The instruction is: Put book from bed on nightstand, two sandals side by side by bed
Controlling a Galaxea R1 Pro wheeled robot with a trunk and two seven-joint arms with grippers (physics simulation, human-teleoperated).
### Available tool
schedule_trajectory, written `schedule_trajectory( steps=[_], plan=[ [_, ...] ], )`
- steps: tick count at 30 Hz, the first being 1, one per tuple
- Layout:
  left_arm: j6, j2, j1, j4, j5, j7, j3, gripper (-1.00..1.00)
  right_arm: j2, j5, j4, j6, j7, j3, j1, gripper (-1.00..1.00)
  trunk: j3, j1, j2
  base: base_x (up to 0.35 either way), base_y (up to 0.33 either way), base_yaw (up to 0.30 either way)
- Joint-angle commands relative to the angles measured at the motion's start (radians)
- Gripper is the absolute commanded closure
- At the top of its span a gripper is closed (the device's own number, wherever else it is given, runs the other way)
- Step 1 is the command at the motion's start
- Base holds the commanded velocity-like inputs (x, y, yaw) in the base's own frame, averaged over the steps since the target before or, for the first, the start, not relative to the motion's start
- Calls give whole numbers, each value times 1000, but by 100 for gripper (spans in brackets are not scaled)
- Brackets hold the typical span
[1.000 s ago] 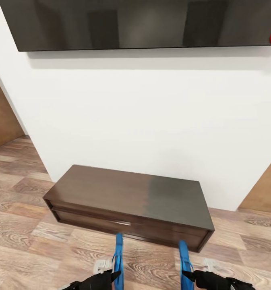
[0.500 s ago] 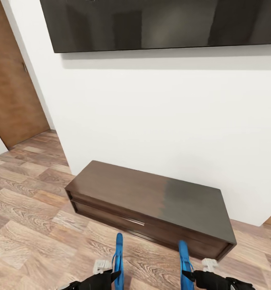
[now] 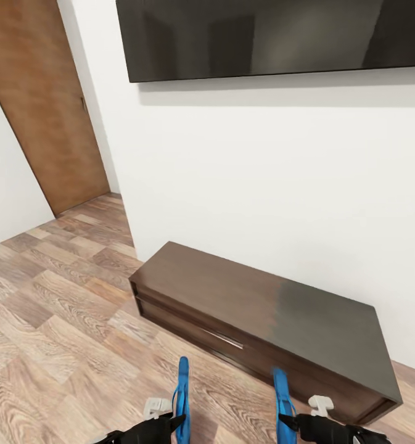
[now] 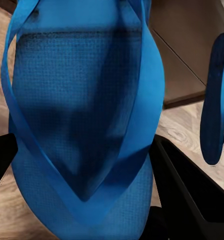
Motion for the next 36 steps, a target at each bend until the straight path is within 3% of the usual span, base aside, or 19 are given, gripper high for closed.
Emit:
schedule_trajectory(
  steps=[1,36],
  plan=[
    [5,-1,-1,1,4,-2,2,100,0,6,-2,8,6,-9,0,100,-1,0,0,0,0,292],
    [5,-1,-1,1,4,1,2,100,0,6,-2,8,5,-9,0,100,-1,0,0,0,0,292]
  ],
)
